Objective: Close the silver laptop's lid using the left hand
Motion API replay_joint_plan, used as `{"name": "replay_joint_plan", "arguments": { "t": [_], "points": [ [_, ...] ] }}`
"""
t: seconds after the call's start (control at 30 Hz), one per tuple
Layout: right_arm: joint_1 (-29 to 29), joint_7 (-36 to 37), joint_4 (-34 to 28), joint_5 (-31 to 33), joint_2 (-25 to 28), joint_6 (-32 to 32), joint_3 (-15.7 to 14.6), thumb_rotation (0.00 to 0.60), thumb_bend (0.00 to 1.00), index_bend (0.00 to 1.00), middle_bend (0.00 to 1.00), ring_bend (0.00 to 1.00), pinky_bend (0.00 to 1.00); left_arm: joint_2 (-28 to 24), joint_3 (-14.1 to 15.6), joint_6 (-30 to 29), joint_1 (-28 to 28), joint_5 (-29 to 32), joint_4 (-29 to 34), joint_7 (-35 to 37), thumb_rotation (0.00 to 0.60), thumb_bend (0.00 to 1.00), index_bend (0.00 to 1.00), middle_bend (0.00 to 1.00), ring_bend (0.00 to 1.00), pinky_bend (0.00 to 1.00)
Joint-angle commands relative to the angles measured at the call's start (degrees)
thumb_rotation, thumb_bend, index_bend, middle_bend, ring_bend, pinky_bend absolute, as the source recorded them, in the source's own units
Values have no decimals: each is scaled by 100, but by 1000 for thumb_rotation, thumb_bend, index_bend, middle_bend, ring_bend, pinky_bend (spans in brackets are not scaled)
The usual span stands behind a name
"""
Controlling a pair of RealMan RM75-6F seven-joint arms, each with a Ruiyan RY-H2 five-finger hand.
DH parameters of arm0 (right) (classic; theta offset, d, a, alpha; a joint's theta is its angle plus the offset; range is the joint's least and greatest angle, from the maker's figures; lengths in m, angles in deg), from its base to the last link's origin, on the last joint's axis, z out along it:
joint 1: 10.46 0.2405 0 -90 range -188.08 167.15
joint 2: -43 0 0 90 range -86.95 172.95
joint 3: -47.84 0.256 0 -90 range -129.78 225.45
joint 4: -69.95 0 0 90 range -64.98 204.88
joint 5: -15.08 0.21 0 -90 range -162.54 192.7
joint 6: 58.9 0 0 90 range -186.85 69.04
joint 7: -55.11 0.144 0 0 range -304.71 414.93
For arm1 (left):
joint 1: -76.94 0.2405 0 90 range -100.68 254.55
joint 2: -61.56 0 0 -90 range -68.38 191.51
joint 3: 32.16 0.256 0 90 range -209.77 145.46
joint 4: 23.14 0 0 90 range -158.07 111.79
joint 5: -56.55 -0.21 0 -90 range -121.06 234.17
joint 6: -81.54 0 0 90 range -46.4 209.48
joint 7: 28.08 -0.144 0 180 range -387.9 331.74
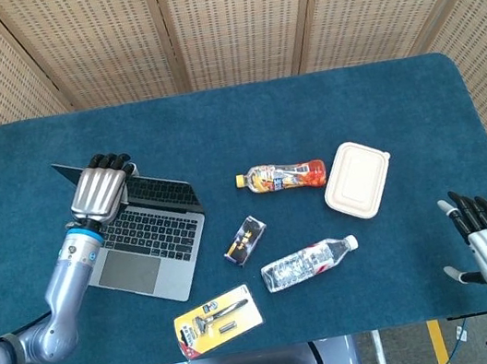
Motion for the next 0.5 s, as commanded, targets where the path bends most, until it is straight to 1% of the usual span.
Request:
{"name": "replay_joint_plan", "arguments": {
  "t": [0.03,0.5],
  "points": [
    [-1,-4,-7,3,1,1,0,600,0,0,0,0,0,-133,54,-9,26,-25,143,17,600,921,382,222,181,155],
    [-2,-33,-25,-1,2,5,-4,600,0,0,0,0,0,-599,282,143,111,78,600,244,600,931,430,268,224,210]
  ]
}}
